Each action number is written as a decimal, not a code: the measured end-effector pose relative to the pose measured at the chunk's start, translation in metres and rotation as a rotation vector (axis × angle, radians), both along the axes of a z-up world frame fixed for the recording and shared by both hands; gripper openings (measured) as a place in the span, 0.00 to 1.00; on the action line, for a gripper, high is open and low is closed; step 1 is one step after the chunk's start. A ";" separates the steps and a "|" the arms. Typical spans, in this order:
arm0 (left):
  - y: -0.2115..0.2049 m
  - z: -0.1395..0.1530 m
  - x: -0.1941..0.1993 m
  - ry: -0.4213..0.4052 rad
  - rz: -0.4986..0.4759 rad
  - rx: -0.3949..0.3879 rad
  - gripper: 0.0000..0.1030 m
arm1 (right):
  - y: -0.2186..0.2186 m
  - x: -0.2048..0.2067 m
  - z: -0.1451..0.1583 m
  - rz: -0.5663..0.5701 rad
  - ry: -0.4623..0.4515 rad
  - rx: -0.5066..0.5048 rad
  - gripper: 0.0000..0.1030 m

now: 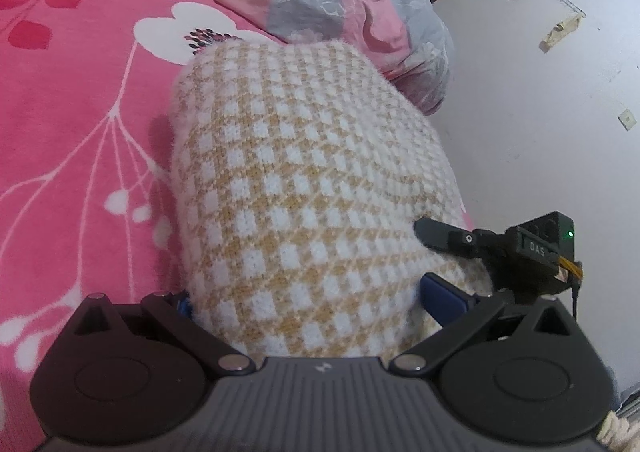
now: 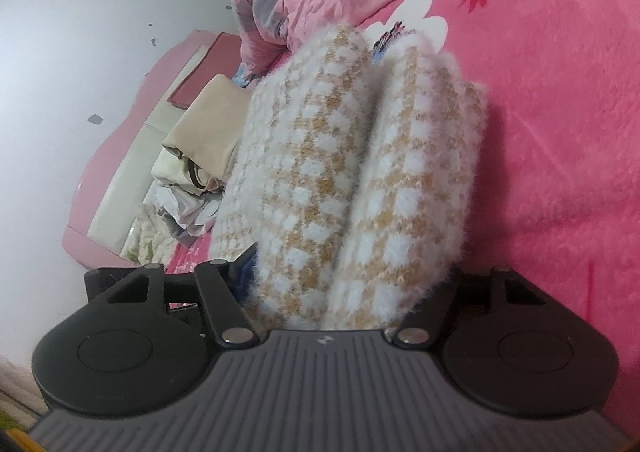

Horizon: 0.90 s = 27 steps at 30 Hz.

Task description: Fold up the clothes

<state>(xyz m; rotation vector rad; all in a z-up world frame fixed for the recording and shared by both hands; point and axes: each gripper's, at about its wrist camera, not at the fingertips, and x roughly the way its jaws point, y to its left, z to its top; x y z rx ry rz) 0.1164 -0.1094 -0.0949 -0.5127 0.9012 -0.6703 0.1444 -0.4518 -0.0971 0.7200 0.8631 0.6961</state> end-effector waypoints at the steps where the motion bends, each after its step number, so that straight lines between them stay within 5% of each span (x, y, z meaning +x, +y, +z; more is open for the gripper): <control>1: 0.000 0.001 -0.001 0.003 0.009 -0.007 1.00 | 0.001 -0.001 0.003 -0.001 -0.005 -0.009 0.61; 16: -0.040 0.028 -0.038 -0.005 -0.079 -0.013 1.00 | -0.038 -0.052 0.036 -0.039 -0.074 -0.078 0.59; 27: -0.196 0.055 -0.033 -0.044 -0.331 -0.037 0.99 | -0.150 -0.102 0.086 -0.107 -0.213 -0.212 0.59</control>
